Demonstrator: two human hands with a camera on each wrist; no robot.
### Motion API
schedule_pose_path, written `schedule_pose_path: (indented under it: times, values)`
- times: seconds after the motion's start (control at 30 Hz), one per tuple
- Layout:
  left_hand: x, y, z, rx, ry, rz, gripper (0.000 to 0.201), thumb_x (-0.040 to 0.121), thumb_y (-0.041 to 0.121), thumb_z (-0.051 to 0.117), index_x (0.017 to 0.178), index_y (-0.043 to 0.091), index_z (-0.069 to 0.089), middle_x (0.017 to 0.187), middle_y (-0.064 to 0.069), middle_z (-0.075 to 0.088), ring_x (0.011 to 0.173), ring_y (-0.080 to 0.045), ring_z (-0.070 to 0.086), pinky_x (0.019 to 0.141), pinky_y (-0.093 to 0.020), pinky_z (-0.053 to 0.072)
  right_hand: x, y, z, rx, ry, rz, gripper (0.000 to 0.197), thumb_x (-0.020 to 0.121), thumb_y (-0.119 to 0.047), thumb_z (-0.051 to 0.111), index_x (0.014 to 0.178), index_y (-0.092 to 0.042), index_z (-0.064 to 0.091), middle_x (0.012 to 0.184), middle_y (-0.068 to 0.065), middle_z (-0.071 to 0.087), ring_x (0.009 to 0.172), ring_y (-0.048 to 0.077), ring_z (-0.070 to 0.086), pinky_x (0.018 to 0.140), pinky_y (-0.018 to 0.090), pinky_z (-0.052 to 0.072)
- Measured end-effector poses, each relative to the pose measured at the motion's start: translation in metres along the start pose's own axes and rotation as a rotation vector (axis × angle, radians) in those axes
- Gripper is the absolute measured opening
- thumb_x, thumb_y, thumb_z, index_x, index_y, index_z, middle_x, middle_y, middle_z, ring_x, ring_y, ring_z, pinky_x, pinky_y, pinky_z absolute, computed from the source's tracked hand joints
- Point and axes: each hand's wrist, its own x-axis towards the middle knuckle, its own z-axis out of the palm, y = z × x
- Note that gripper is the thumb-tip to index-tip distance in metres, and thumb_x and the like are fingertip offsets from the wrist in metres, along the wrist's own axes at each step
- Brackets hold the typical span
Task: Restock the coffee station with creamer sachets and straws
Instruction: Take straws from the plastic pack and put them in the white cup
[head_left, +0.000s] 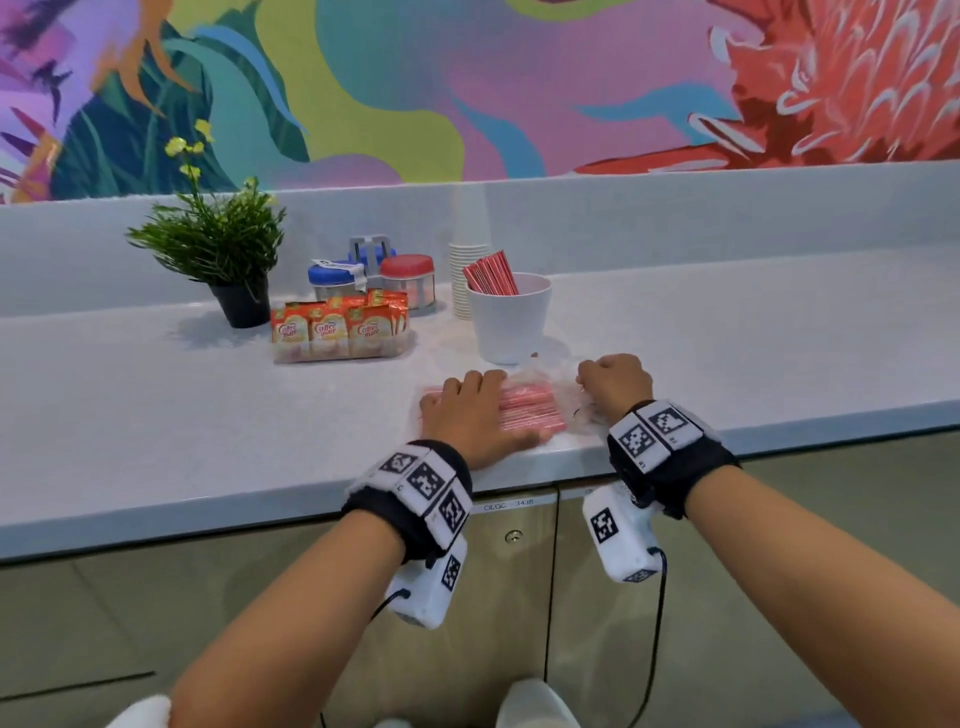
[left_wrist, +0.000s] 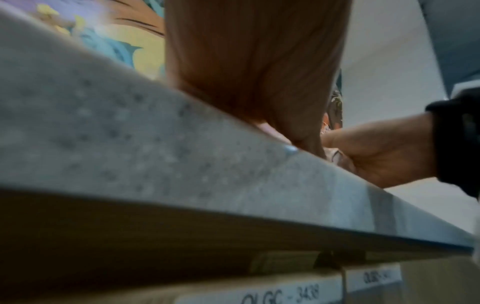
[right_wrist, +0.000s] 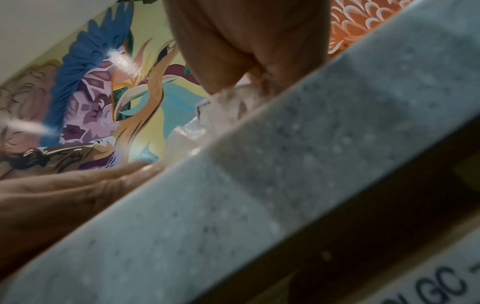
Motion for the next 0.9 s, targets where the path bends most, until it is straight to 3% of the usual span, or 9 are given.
schedule_pose_path:
  times: [0.1, 0.23, 0.37, 0.47, 0.53, 0.6, 0.7, 0.8, 0.9]
  values:
    - [0.0, -0.005, 0.005, 0.001, 0.093, 0.017, 0.073, 0.08, 0.064, 0.051, 0.136, 0.021, 0.033, 0.136, -0.002, 0.042, 0.125, -0.023, 0.038, 0.101, -0.043, 0.031, -0.004, 0.003, 0.001, 0.045, 0.141, -0.058, 0.035, 0.09, -0.011, 0.043, 0.056, -0.001, 0.04, 0.057, 0.011, 0.042, 0.063, 0.028, 0.039, 0.051, 0.033, 0.029]
    - [0.007, -0.005, 0.004, 0.028, 0.106, -0.01, 0.065, 0.081, 0.065, 0.049, 0.123, 0.016, 0.042, 0.127, -0.004, 0.045, 0.119, -0.024, 0.041, 0.095, -0.042, 0.033, -0.008, 0.008, 0.006, 0.022, 0.168, -0.14, 0.032, 0.092, -0.015, 0.042, 0.061, -0.005, 0.041, 0.064, 0.007, 0.047, 0.07, 0.023, 0.041, 0.062, 0.03, 0.032]
    - [0.012, -0.006, 0.002, 0.082, 0.088, -0.02, 0.064, 0.083, 0.065, 0.046, 0.123, 0.015, 0.042, 0.129, -0.006, 0.044, 0.121, -0.026, 0.039, 0.096, -0.044, 0.033, 0.001, 0.002, 0.008, -0.043, -0.07, -0.069, 0.033, 0.09, -0.026, 0.048, 0.06, -0.011, 0.044, 0.069, 0.008, 0.054, 0.078, 0.027, 0.053, 0.076, 0.037, 0.044]
    - [0.014, -0.007, 0.002, 0.09, 0.072, -0.017, 0.065, 0.084, 0.065, 0.045, 0.124, 0.015, 0.041, 0.13, -0.007, 0.043, 0.122, -0.027, 0.037, 0.097, -0.045, 0.033, 0.015, -0.006, -0.001, 0.094, -0.353, 0.097, 0.026, 0.086, -0.027, 0.057, 0.096, -0.004, 0.058, 0.099, 0.014, 0.063, 0.095, 0.028, 0.062, 0.084, 0.039, 0.049]
    - [0.013, -0.007, 0.002, 0.096, 0.067, -0.014, 0.066, 0.083, 0.067, 0.044, 0.124, 0.015, 0.041, 0.13, -0.007, 0.043, 0.121, -0.027, 0.037, 0.097, -0.045, 0.032, 0.018, -0.011, -0.012, 0.116, -0.471, 0.128, 0.022, 0.087, -0.021, 0.058, 0.098, -0.002, 0.059, 0.094, 0.013, 0.061, 0.081, 0.023, 0.058, 0.07, 0.031, 0.047]
    - [0.013, -0.007, 0.001, 0.099, 0.058, -0.011, 0.067, 0.082, 0.068, 0.043, 0.124, 0.015, 0.041, 0.13, -0.007, 0.043, 0.121, -0.027, 0.038, 0.097, -0.045, 0.032, 0.02, -0.017, -0.021, 0.117, -0.469, 0.073, 0.011, 0.084, -0.014, 0.061, 0.077, -0.006, 0.06, 0.077, 0.011, 0.055, 0.061, 0.017, 0.046, 0.057, 0.026, 0.035]
    - [0.012, -0.006, -0.002, 0.091, 0.003, 0.002, 0.067, 0.083, 0.068, 0.04, 0.124, 0.015, 0.04, 0.129, -0.008, 0.041, 0.121, -0.028, 0.037, 0.098, -0.045, 0.031, 0.02, -0.025, -0.028, 0.393, -0.463, -0.015, 0.024, 0.089, -0.002, 0.049, 0.065, -0.005, 0.05, 0.063, 0.012, 0.046, 0.043, 0.01, 0.044, 0.043, 0.019, 0.032]
    - [0.01, -0.009, -0.008, 0.055, -0.109, 0.009, 0.064, 0.087, 0.065, 0.037, 0.125, 0.014, 0.038, 0.131, -0.01, 0.038, 0.123, -0.03, 0.034, 0.1, -0.045, 0.028, 0.015, -0.027, -0.03, 0.673, -0.559, 0.063, 0.026, 0.089, 0.007, 0.033, 0.075, 0.001, 0.054, 0.069, 0.014, 0.058, 0.055, 0.012, 0.054, 0.047, 0.016, 0.047]
    - [0.011, -0.01, -0.016, 0.009, -0.191, 0.012, 0.056, 0.091, 0.056, 0.039, 0.126, 0.012, 0.037, 0.133, -0.011, 0.036, 0.125, -0.031, 0.034, 0.1, -0.046, 0.029, 0.013, -0.021, -0.024, 0.514, -0.6, 0.065, 0.023, 0.085, 0.01, 0.037, 0.082, 0.002, 0.058, 0.08, 0.014, 0.059, 0.06, 0.018, 0.057, 0.046, 0.021, 0.048]
